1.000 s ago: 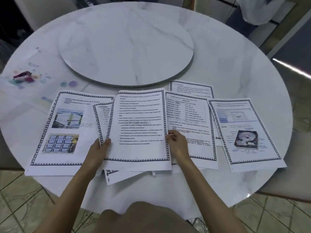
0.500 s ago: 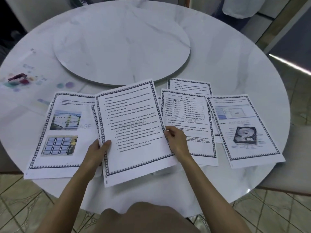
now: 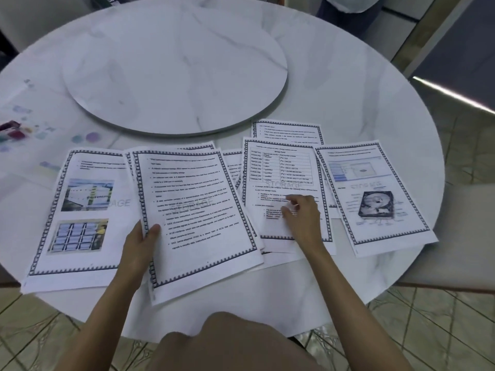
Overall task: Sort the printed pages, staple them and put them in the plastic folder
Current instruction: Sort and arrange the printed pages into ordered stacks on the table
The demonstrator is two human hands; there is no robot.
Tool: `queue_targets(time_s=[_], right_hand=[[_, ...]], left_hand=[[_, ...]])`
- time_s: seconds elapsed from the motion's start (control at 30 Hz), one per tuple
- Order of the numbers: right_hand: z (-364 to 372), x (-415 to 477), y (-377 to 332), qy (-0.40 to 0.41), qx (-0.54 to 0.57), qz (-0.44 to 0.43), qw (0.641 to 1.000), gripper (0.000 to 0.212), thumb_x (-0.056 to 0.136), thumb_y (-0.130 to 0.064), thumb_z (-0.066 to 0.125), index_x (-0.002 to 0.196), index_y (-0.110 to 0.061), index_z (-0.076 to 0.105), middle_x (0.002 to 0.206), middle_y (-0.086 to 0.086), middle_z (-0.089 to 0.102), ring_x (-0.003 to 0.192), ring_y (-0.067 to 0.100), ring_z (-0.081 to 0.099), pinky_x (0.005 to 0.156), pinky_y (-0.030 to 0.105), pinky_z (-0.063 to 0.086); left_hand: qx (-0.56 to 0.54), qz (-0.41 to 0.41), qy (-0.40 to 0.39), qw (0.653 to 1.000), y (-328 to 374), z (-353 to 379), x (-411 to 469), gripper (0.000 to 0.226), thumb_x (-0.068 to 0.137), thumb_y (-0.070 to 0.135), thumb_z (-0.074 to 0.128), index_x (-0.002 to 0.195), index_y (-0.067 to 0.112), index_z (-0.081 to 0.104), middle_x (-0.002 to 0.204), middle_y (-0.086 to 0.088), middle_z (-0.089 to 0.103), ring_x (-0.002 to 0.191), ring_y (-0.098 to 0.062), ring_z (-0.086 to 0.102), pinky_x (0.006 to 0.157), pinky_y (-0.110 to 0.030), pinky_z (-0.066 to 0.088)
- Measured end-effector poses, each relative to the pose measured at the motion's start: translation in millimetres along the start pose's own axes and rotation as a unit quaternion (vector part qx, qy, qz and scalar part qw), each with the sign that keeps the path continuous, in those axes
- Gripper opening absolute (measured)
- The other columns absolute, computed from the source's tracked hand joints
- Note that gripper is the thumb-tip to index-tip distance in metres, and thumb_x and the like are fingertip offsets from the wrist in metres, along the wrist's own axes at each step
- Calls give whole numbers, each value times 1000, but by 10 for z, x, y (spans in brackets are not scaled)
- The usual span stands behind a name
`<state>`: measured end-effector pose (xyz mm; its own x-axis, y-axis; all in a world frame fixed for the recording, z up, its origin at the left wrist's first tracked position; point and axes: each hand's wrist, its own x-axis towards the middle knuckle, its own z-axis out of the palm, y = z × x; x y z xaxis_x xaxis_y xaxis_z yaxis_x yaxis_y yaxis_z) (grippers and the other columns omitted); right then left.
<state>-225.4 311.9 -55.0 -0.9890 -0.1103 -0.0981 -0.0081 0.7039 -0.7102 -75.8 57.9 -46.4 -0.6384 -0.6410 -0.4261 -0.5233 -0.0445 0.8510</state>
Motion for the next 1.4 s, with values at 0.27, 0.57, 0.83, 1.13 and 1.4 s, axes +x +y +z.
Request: queue_targets(time_s=[0.27, 0.57, 0.83, 1.13, 1.4], right_hand=[[-251, 25, 311, 55, -171, 94, 979, 65, 77, -38, 69, 126, -5, 42, 127, 17, 40, 117, 33, 36, 96, 39, 33], [-288, 53, 334, 35, -180, 82, 980, 68, 78, -41, 67, 128, -4, 39, 128, 17, 38, 118, 31, 34, 96, 35, 32], [-303, 105, 318, 8, -166, 102, 981, 79, 76, -40, 71, 132, -1, 31, 134, 19, 33, 123, 32, 31, 101, 33, 27], [-323, 145, 320, -3, -163, 113, 980, 86, 72, -39, 74, 134, -1, 29, 134, 19, 32, 123, 32, 31, 102, 36, 27], [-345, 257, 322, -28, -104, 89, 990, 39, 83, -16, 60, 118, -5, 47, 119, 16, 44, 111, 31, 45, 89, 37, 37]], left_hand=[[24, 29, 40, 998, 53, 61, 20, 39, 98, 19, 41, 135, 8, 42, 138, -13, 48, 126, -33, 44, 106, -45, 35], [21, 31, 48, 998, 41, 206, -19, 39, 98, 18, 42, 135, 7, 42, 137, -13, 48, 125, -33, 45, 104, -43, 36], [16, 30, 43, 999, 66, 424, -106, 40, 97, 14, 42, 137, 8, 40, 138, -13, 47, 125, -33, 45, 102, -39, 35], [22, 20, 43, 999, 79, 542, -154, 43, 97, 16, 43, 139, 9, 38, 137, -11, 49, 125, -32, 47, 105, -45, 37], [4, 32, 53, 998, 130, 477, -148, 38, 97, 14, 42, 135, 9, 42, 135, -12, 50, 123, -31, 48, 99, -37, 38]])
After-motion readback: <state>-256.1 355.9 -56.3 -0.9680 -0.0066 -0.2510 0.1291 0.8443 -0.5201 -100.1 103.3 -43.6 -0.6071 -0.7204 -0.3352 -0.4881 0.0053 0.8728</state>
